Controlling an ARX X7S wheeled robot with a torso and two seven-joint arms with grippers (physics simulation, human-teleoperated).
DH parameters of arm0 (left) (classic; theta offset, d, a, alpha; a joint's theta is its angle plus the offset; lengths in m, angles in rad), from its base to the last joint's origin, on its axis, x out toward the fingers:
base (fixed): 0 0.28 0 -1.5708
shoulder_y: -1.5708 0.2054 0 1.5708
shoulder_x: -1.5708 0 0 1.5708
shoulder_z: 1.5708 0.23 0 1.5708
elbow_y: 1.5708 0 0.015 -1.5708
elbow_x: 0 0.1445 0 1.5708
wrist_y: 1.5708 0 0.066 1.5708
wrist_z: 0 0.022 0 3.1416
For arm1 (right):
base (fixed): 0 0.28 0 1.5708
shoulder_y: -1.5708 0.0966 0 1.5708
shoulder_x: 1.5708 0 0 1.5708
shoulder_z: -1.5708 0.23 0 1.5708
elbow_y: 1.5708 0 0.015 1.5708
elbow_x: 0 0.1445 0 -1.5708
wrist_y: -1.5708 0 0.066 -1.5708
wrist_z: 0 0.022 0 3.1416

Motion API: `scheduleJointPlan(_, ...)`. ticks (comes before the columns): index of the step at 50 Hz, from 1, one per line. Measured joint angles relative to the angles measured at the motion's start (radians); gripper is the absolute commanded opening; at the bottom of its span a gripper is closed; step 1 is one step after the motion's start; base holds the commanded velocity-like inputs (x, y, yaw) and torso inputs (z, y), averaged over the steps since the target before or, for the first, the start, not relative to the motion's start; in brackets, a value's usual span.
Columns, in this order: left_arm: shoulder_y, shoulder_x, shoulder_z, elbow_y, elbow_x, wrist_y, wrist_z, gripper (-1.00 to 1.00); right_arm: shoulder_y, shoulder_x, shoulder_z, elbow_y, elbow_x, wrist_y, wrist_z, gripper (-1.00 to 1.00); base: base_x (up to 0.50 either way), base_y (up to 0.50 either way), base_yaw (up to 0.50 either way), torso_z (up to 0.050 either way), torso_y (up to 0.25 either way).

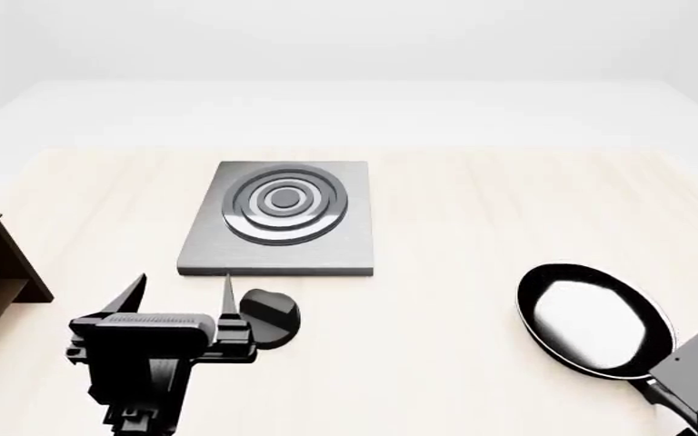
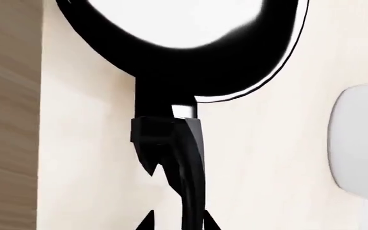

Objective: Turn on the stove and put the frying pan on it.

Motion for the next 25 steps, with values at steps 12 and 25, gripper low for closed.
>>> scheduleJointPlan(12,0.001,-0.003,0.003,-0.001,-0.003,0.002,-0.004,1.00,0.032,0.042,0.007,-0.110,-0.018,0.015,0.006,-1.00,0.00,0.00,0.00,0.000,0.000)
scheduleJointPlan(25,0.003,-0.007,0.004,0.002,-0.009,0.003,-0.008,1.00,0.134,0.078,0.017,-0.237,-0.017,0.103,-0.052,-1.00,0.00,0.00,0.00,0.000,0.000)
